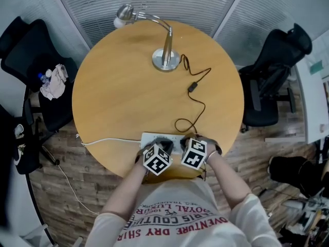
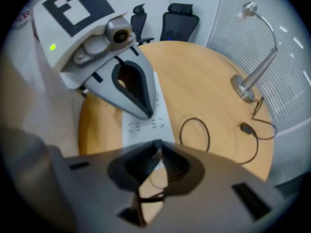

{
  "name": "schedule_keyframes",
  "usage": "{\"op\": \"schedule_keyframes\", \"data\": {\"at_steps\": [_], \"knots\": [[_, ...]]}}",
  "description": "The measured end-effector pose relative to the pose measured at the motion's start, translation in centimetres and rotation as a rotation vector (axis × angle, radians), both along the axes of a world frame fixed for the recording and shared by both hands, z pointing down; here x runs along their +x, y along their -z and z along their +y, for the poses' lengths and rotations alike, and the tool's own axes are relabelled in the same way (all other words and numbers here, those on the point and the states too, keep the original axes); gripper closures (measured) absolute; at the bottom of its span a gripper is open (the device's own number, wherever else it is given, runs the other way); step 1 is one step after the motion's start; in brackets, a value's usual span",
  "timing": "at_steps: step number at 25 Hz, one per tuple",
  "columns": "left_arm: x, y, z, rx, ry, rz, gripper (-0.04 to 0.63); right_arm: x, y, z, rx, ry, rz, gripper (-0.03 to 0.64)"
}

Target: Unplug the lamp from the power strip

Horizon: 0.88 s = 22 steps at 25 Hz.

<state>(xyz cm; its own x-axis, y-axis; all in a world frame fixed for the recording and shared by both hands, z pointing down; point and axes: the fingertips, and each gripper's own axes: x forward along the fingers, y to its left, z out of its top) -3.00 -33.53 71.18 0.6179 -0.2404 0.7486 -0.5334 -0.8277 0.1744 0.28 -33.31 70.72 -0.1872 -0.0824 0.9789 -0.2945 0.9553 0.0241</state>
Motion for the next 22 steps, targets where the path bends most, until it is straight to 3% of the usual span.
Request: {"op": "schedule_keyframes", "data": {"at_steps": [18,22], "knots": [[0.3,0.1,-0.3,-0.116,0.031,0.030,0.569,0.1,0.8,1.0,-0.038,0.035,0.065,0.546],[0.0,-0.1,-0.4,-0.114,0.037,0.018,0.569,-0.7,5.3,-0.8,-0.006,0.002,-0.008,0.548]]}}
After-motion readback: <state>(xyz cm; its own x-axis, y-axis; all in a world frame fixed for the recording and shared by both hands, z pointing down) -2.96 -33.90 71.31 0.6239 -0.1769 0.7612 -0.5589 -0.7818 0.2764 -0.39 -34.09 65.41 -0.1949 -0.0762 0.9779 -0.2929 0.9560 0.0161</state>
